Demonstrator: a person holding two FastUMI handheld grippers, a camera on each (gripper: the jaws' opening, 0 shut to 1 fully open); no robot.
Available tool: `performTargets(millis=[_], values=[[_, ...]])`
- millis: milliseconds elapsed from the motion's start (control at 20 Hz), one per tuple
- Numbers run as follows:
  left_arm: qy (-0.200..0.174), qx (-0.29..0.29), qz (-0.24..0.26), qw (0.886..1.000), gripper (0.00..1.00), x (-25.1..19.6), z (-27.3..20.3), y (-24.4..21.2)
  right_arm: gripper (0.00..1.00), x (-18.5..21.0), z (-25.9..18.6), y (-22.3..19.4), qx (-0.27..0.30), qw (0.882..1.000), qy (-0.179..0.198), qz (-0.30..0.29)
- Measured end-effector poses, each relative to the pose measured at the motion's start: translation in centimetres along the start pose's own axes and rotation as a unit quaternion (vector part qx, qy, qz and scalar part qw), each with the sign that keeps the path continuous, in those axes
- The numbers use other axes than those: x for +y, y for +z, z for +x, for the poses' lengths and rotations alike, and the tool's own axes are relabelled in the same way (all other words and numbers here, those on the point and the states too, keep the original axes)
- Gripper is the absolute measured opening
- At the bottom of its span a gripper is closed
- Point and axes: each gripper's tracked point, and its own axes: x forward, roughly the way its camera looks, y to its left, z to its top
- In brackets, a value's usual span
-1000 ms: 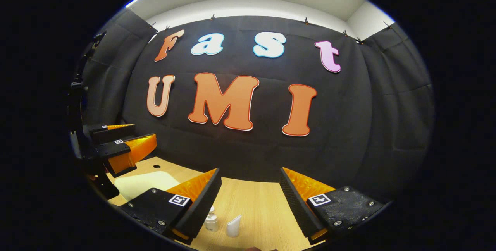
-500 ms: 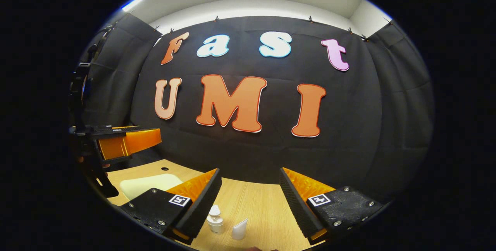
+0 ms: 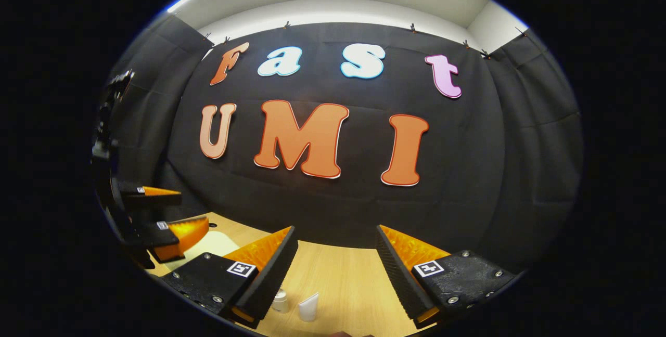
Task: First open the suitcase, pack the skin care products into it, and then close the suitcase.
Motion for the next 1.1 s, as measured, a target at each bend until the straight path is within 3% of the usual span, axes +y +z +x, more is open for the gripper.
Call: performTargets(millis=[250,600,900,1100], values=[[-0.038,0.046,0.089,0.994,0.98,-2.6,0.0,-5.9,0.95,-3.7,-0.5,-0.4,0.006,0.999,-0.035,-0.013],[-0.098,0.081,0.199,0.972,0.98,-6.1,0.3,-12.0,0.95,-8.3,-1.6,-1.4,0.016,0.996,-0.079,-0.023],[-0.145,0.121,0.284,0.940,0.97,-8.8,-0.5,-17.5,0.94,-10.3,-2.3,-2.7,0.031,0.995,-0.098,-0.013],[-0.153,0.147,0.345,0.914,0.96,-8.8,-0.5,-20.5,0.95,-10.8,-2.4,-3.0,0.033,0.994,-0.100,-0.015]])
